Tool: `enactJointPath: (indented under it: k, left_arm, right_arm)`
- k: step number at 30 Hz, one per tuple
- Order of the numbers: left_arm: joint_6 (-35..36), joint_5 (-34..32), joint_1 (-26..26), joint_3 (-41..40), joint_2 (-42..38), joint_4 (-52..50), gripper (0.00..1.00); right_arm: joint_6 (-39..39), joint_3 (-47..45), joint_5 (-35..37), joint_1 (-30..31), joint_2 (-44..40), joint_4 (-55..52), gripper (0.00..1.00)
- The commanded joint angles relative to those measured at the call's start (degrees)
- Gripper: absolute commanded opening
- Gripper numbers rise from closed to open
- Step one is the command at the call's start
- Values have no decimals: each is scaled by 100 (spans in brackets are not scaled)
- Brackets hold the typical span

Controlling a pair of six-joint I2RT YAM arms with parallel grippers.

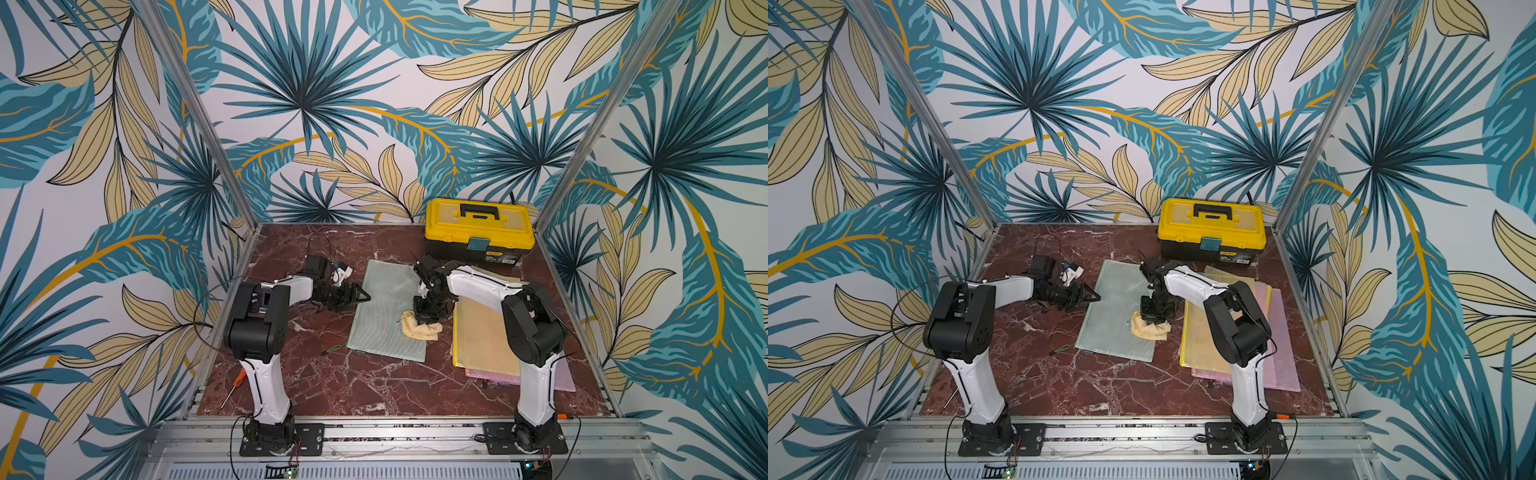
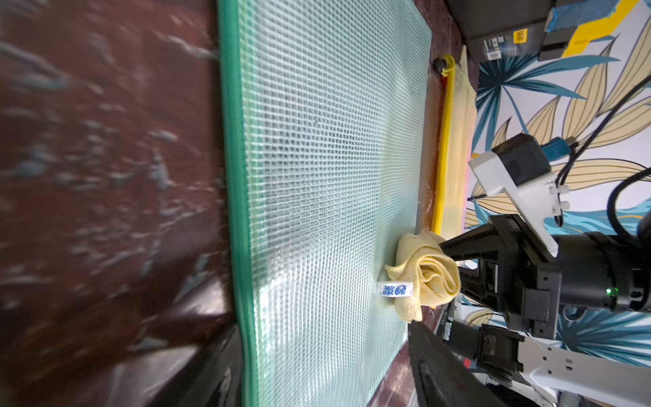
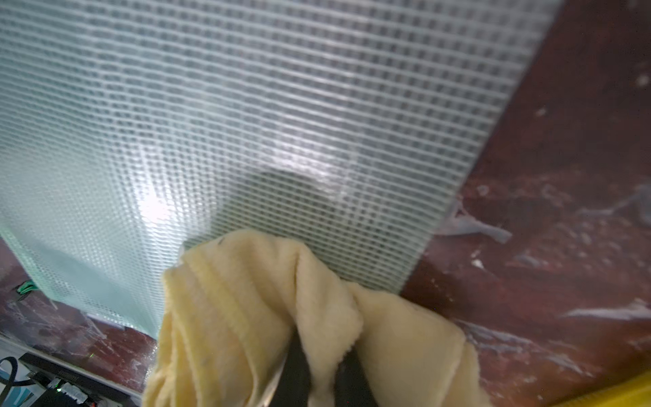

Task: Wipe the document bag
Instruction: Wipe the dirt from the document bag.

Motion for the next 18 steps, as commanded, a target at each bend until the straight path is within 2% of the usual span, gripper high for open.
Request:
enactJointPath:
  k: [1, 4, 6, 10, 15, 18]
  left_arm:
    - [-30, -85, -9, -109, 417, -459, 75]
    - [-65, 132, -59, -97, 372, -459, 73]
    - [-67, 497, -149, -90, 228, -418, 72]
    - [-9, 1196, -572, 68, -39, -404, 73]
    - [-95, 1090, -1028, 162, -9, -401, 73]
    - [-274, 611, -1060, 94, 99, -407, 71]
  right_arm:
    - [-139, 109, 43, 10, 47, -226, 0]
    - [-158, 120, 10, 15, 57, -227, 0]
    - [-157, 138, -16, 7, 91, -213, 0]
    - [-116, 179, -91, 11, 184, -163, 0]
    - [-100, 197, -182, 15, 240, -106, 0]
    - [-122, 201, -143, 14, 253, -148, 0]
